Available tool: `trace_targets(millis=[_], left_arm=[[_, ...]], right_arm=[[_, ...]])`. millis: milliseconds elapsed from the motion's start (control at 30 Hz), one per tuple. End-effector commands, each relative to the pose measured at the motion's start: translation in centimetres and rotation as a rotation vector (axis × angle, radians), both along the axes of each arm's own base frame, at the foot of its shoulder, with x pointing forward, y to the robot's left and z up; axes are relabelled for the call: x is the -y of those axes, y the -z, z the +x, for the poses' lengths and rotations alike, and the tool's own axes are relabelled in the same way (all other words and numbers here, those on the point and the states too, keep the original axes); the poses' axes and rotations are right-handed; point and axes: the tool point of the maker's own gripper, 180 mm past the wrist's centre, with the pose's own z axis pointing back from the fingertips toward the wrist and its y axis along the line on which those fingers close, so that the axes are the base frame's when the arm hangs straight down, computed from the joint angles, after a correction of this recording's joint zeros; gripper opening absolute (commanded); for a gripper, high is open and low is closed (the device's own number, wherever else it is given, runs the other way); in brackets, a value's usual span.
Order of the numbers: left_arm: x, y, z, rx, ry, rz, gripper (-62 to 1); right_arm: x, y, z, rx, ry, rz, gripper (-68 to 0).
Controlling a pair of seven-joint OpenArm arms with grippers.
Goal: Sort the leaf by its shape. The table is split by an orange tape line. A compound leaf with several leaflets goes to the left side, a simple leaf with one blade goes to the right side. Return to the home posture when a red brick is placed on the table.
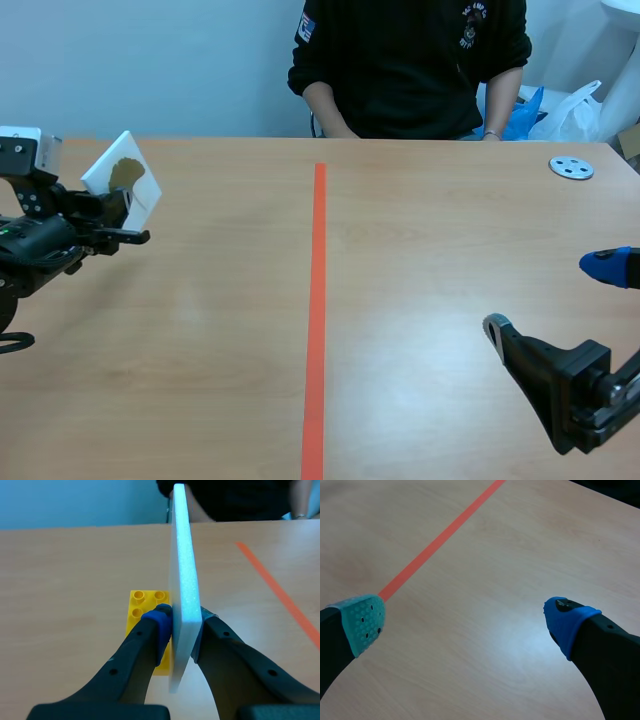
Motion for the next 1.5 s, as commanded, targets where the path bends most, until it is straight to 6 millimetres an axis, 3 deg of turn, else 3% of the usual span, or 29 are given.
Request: trace_targets(millis=[0, 367, 1100, 1333, 1467], left_arm=[[-1.3, -0.1, 0.2, 0.008, -0.038, -0.004, -55.4], [-5.8, 3.0, -1.2, -0.041, -0.195, -0.038, -55.4], [-7.9, 4.3, -1.8, -0.037, -0.258, -0.028, -55.1], [-7.9, 4.5, -1.9, -0.045, -0.257, -0.028, -52.9], [-7.9, 4.5, -1.9, -0.045, -0.258, -0.028, -45.6]], right_arm=[[0.1, -1.0, 0.6, 0.039, 0.004, 0.006, 0.4], [0.1, -1.0, 0.6, 0.039, 0.004, 0.006, 0.4], [0.1, -1.0, 0.6, 0.039, 0.004, 0.007, 0.4], [0.1, -1.0, 0.6, 0.039, 0.004, 0.007, 0.4], [0.1, -1.0, 0.6, 0.038, 0.004, 0.007, 0.4]])
